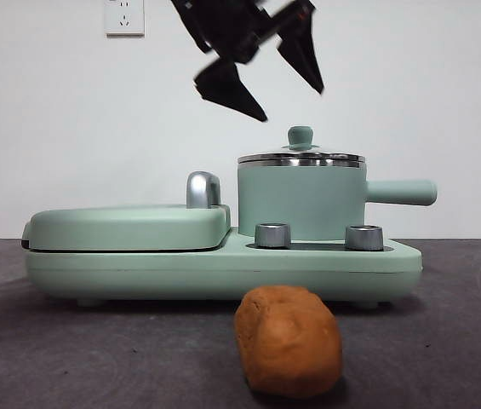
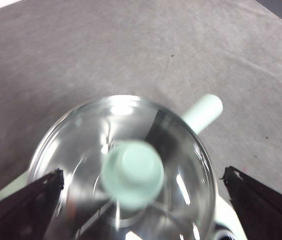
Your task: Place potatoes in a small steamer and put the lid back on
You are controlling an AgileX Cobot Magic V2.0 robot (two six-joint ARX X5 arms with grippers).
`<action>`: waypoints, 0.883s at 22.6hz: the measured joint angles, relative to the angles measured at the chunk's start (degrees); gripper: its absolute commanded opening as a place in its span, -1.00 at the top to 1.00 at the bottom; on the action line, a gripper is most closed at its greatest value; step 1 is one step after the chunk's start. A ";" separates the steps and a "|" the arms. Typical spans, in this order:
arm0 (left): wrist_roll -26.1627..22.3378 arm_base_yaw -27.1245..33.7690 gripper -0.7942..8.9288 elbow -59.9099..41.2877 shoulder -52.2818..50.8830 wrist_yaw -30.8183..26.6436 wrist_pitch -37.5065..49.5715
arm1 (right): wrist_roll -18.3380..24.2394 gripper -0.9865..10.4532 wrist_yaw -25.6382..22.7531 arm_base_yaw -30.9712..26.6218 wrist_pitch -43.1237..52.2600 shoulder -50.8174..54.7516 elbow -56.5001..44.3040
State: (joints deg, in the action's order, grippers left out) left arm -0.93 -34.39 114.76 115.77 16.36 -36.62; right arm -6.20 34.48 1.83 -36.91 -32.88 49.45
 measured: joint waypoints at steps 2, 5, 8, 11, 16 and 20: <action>-1.09 -0.74 -0.10 1.60 2.60 -1.84 0.42 | 0.00 0.04 0.00 0.00 0.00 0.00 0.00; -2.14 -1.53 -0.10 1.62 4.31 -5.57 -0.28 | 0.00 0.04 0.00 0.00 0.00 0.00 0.00; -2.73 -1.53 0.02 1.75 4.46 -5.79 -0.09 | 0.00 0.04 0.00 0.00 0.00 0.00 0.00; -3.06 -1.53 0.18 1.77 4.46 -5.79 -0.02 | 0.00 0.04 0.00 0.00 0.00 0.00 0.00; -3.65 -1.62 0.21 1.77 4.46 -5.81 -0.02 | 0.00 0.04 0.00 0.00 -0.13 0.00 0.00; -4.33 -2.40 0.22 1.77 4.50 -5.84 0.04 | 0.00 0.04 0.00 0.00 -0.37 0.00 0.00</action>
State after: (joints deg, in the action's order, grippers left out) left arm -5.26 -36.80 116.53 120.27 10.52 -36.58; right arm -6.20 34.48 1.83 -37.28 -32.88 49.45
